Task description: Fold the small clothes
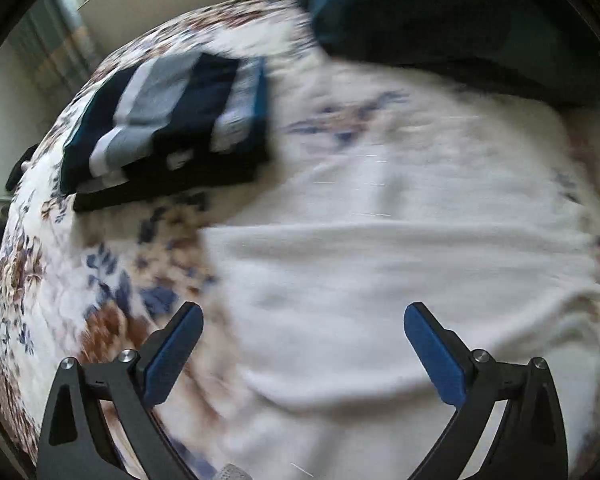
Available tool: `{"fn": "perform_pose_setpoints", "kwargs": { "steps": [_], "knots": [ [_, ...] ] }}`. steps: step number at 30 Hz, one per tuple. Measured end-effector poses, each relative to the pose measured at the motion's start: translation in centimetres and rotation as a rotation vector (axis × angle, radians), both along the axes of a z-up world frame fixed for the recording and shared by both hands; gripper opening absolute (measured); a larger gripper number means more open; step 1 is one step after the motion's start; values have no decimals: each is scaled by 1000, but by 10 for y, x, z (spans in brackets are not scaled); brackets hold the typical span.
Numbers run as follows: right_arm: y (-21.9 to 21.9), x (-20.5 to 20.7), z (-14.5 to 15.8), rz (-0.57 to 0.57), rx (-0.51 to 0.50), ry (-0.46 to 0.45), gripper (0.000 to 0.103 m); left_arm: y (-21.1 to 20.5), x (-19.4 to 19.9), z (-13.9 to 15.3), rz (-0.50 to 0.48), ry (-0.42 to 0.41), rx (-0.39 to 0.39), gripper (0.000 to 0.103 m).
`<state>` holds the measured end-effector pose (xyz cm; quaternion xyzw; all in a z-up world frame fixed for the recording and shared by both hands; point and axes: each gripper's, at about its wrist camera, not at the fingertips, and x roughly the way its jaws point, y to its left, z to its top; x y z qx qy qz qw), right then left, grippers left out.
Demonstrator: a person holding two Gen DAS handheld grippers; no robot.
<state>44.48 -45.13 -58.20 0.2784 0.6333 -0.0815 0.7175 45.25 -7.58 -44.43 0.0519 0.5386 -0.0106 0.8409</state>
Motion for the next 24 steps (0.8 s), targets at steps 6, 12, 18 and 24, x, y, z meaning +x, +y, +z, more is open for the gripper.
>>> {"fn": "perform_pose_setpoints", "kwargs": {
  "steps": [6, 12, 18, 24],
  "knots": [
    [-38, -39, 47, -8, 37, 14, 95, -131, -84, 17, -116, 104, -18, 103],
    [-110, -49, 83, 59, 57, 8, 95, -257, -186, -34, -151, 318, -42, 103],
    [-150, -37, 76, 235, 38, 50, 95, -334, -239, -104, -153, 432, 74, 103],
    [-136, -13, 45, 366, 77, 72, 95, -316, -240, -108, -51, 311, 33, 61]
  ]
}}
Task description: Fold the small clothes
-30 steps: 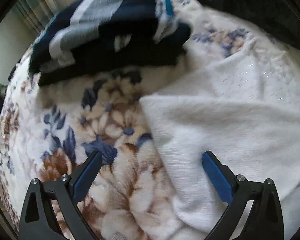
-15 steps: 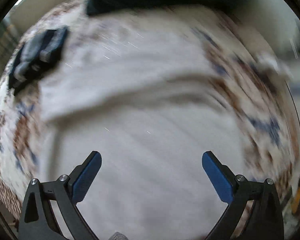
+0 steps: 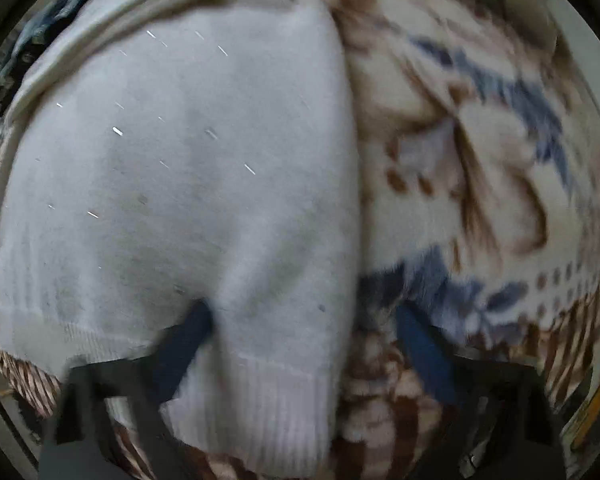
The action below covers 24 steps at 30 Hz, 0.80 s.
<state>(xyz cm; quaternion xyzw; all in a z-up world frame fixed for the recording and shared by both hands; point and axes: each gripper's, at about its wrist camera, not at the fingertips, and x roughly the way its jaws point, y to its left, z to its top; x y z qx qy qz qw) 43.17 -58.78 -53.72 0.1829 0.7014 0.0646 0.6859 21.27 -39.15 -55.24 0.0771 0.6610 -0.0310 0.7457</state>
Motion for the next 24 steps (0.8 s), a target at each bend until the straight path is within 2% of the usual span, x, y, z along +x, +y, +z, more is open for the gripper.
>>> {"fn": "perform_pose_setpoints", "kwargs": {
  "steps": [1, 2, 4, 10, 14, 15, 16, 17, 18, 22, 24],
  "knots": [
    [6, 10, -6, 19, 18, -2, 95, 3, 1, 5, -6, -31, -1, 34],
    [14, 23, -14, 39, 35, -8, 95, 7, 2, 9, -5, -48, 5, 14],
    [27, 45, -30, 47, 59, -10, 95, 17, 3, 16, 23, -65, -23, 9],
    [60, 111, -90, 25, 144, 39, 95, 47, 7, 38, 61, -109, -27, 9],
    [78, 131, -128, -9, 257, 111, 94, 57, 1, 55, 60, -135, -33, 9],
    [80, 131, -132, -21, 259, 120, 93, 61, -1, 60, 61, -140, -37, 9],
    [81, 130, -134, -40, 252, 117, 72, 65, -2, 66, 62, -151, -36, 9],
    [83, 129, -133, -59, 254, 96, 28, 68, -5, 70, 62, -160, -34, 9],
    [84, 128, -131, -65, 263, 95, 17, 74, -8, 77, 71, -169, -36, 8],
    [94, 126, -99, -93, 274, 42, 16, 115, -11, 95, 143, -195, -44, 8],
    [107, 129, -75, -85, 243, 21, 16, 141, -11, 102, 199, -208, -57, 8]
  ]
}}
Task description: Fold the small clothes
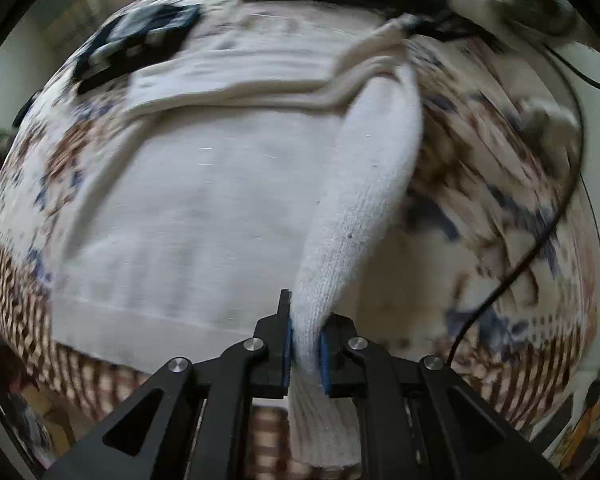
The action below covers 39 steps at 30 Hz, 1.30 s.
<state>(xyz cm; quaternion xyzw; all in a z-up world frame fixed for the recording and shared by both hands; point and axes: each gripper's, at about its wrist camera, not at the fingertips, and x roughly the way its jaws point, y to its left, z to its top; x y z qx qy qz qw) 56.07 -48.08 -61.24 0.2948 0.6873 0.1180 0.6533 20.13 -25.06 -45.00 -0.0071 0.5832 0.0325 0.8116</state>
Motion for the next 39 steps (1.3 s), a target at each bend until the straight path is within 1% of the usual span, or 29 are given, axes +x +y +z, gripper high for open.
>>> {"fn": "perform_pose_setpoints", "kwargs": {
  "steps": [2, 5, 8, 11, 13, 14, 16, 19, 22, 23, 25, 26, 27, 28, 29, 30, 31, 32, 33, 34, 35, 37, 38, 39],
  "knots": [
    [17, 5, 20, 2, -35, -3, 16, 34, 0, 6, 72, -16, -30, 8],
    [63, 17, 50, 26, -92, 1, 16, 79, 7, 8, 179, -25, -84, 8],
    [126, 36, 76, 75, -146, -18, 16, 132, 10, 10, 266, -38, -107, 8],
    [205, 57, 87, 127, -182, -38, 15, 183, 8, 1, 345, -29, -146, 8],
    [270, 69, 84, 176, -198, -38, 15, 211, 11, -13, 373, -6, -166, 8],
    [288, 73, 82, 196, -213, -42, 15, 222, 10, -19, 385, 7, -169, 8],
    [348, 79, 66, 248, -257, -43, 15, 250, 11, -35, 419, 31, -197, 8],
    [406, 86, 42, 286, -309, -28, 15, 282, 11, -59, 443, 57, -221, 8],
    [445, 89, 16, 298, -367, -6, 15, 299, 9, -80, 456, 82, -261, 9],
    [450, 90, 10, 301, -384, -5, 15, 301, 9, -83, 456, 86, -269, 9],
    [460, 90, -2, 302, -405, 14, 15, 305, 7, -86, 456, 89, -313, 10],
    [466, 91, -5, 311, -417, 19, 18, 308, 5, -86, 464, 91, -348, 13],
    [470, 91, -7, 325, -403, 25, 21, 311, 2, -86, 469, 93, -377, 13],
    [474, 91, -7, 347, -376, 34, 26, 316, -2, -87, 481, 101, -413, 19],
    [476, 91, -4, 363, -348, 34, 29, 322, -7, -88, 505, 114, -458, 21],
    [478, 91, 0, 376, -313, 34, 36, 329, -14, -88, 534, 119, -505, 22],
    [478, 89, 6, 396, -240, 37, 54, 336, -21, -86, 559, 114, -539, 22],
    [477, 87, 13, 406, -183, 30, 70, 342, -28, -84, 582, 112, -559, 28],
    [473, 82, 24, 416, -141, 11, 74, 349, -35, -82, 606, 113, -569, 32],
    [467, 76, 38, 428, -123, -21, 76, 356, -40, -79, 621, 103, -585, 37],
    [459, 67, 51, 443, -135, -53, 76, 361, -43, -76, 633, 93, -600, 44],
    [441, 49, 68, 452, -166, -93, 76, 368, -44, -74, 643, 96, -597, 52],
    [425, 33, 76, 446, -184, -102, 76, 369, -41, -74, 633, 93, -613, 52],
    [411, 22, 79, 439, -194, -100, 76, 369, -36, -76, 619, 104, -614, 52]
  ]
}}
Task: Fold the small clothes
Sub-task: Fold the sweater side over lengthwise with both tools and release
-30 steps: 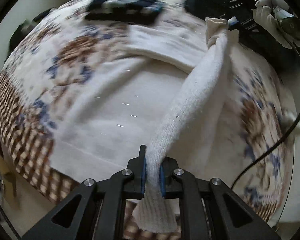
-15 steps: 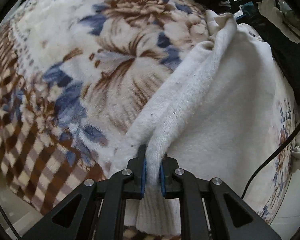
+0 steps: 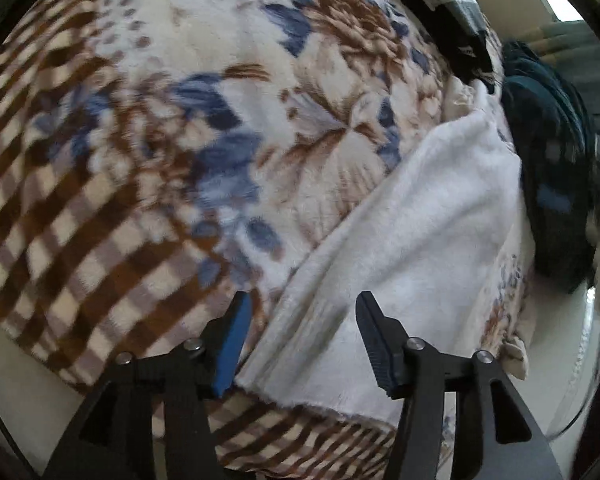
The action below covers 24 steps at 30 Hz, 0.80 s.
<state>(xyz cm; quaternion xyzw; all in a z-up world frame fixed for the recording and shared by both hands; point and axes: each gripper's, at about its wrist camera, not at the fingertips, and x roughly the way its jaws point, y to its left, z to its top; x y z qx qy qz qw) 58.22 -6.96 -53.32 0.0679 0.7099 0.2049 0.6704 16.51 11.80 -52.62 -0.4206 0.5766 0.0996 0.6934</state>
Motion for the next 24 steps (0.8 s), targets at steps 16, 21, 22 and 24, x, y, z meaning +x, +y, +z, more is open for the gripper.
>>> {"fn": "perform_pose_setpoints", "kwargs": {
  "steps": [16, 21, 22, 24],
  "knots": [
    [-150, -287, -114, -221, -113, 316, 10, -34, 31, -6, -244, 40, 164, 11],
    [-164, -319, -93, -247, -177, 226, 4, -33, 33, -14, -300, 94, 154, 12],
    [-167, -324, -90, -241, -187, 223, 4, -31, 35, -16, -294, 106, 139, 15],
    [-169, -328, -95, -231, -196, 257, 4, -25, 40, -2, -279, 86, 136, 19]
  ]
}}
